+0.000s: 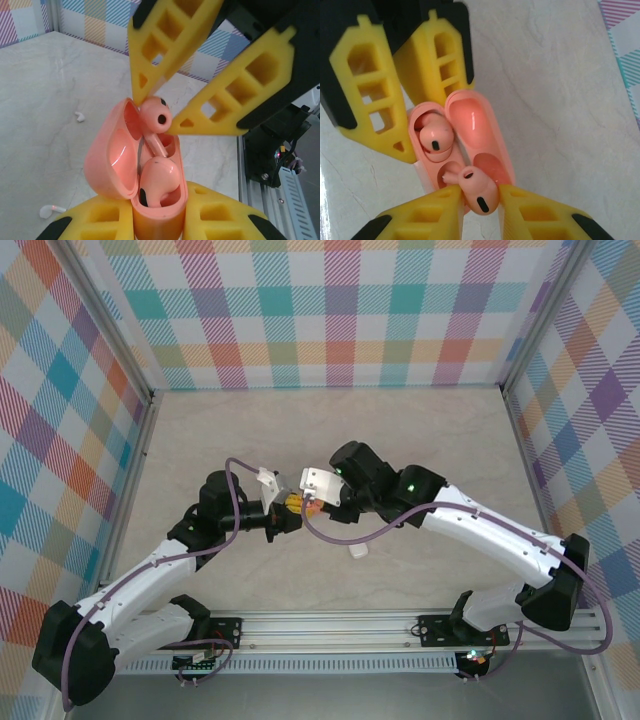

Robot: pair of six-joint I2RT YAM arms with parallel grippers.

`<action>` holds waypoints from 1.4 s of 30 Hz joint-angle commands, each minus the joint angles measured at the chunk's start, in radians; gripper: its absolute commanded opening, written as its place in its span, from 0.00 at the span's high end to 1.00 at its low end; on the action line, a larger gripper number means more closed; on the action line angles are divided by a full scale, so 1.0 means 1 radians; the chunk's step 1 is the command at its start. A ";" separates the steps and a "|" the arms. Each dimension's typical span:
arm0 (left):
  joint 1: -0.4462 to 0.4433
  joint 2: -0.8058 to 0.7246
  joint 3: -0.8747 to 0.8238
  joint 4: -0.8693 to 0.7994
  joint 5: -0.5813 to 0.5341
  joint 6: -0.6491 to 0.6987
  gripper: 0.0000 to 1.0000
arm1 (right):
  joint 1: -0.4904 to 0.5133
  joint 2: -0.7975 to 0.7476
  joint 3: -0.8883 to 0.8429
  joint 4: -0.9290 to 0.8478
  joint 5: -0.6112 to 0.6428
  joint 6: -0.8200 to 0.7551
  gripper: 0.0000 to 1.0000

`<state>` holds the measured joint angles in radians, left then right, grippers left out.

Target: Insert the wireless bluetooth earbuds into the charging case

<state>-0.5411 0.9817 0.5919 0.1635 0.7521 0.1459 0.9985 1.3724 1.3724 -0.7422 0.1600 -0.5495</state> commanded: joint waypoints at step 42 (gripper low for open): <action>-0.008 0.002 0.033 0.047 0.043 0.001 0.96 | 0.007 -0.029 0.014 0.012 -0.036 -0.186 0.84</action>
<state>-0.5411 0.9955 0.5976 0.1638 0.7704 0.1432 0.9981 1.3472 1.3495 -0.7124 0.1490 -0.7036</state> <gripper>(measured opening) 0.200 0.164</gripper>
